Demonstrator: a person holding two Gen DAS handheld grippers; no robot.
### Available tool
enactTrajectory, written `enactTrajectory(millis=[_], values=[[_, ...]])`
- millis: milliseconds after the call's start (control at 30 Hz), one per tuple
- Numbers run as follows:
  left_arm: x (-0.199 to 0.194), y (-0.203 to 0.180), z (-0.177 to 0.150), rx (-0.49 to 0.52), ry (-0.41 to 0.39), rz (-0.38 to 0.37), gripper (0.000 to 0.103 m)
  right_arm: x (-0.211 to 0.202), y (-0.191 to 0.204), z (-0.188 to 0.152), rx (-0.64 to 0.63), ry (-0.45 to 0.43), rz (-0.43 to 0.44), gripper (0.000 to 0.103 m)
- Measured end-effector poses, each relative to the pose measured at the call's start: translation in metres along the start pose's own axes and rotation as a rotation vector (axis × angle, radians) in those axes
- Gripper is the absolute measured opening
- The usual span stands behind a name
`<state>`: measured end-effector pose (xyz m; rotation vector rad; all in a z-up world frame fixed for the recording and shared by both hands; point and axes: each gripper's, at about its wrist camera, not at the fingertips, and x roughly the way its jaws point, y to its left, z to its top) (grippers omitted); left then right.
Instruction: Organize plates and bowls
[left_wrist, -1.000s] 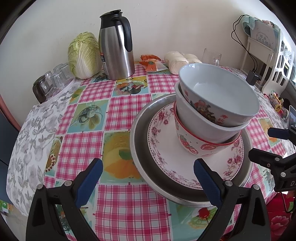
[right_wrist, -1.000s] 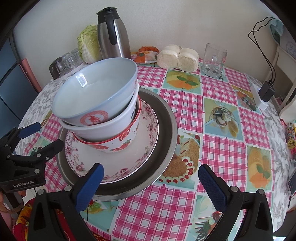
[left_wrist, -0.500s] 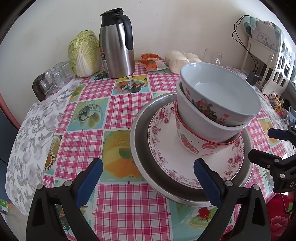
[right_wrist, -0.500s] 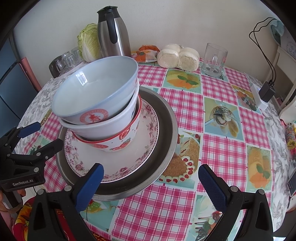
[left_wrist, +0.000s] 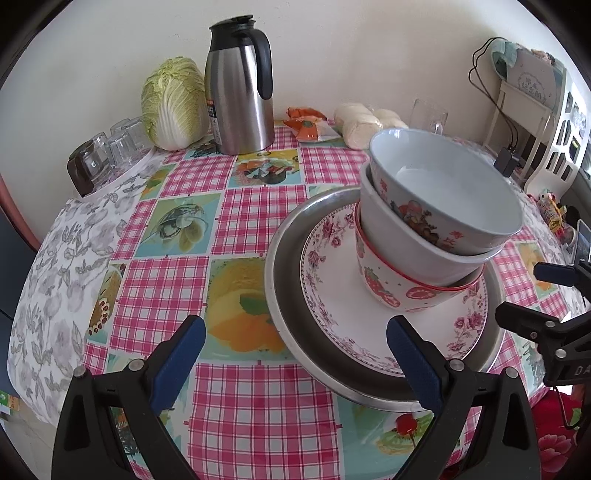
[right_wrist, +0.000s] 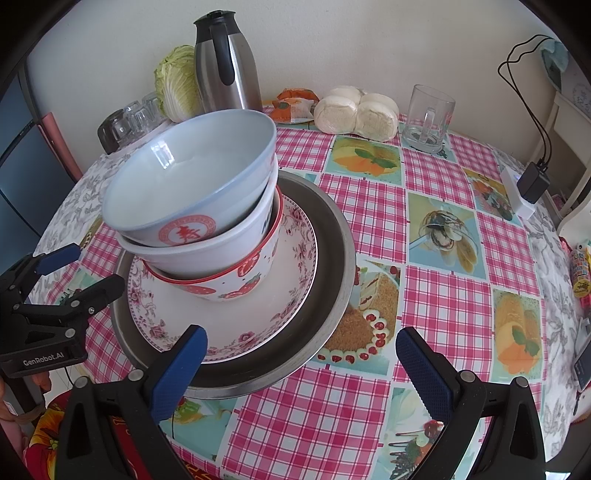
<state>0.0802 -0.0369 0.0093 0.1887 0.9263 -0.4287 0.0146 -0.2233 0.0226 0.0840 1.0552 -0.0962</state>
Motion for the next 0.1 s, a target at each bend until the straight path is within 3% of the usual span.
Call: enactTrajectory(millis=[100], values=[[-0.0032,0.0006,0.0006,-0.001,-0.019,-0.003,0.099,0.0001,0.0,0.0004,0.0,0.0,0.0,0.103]])
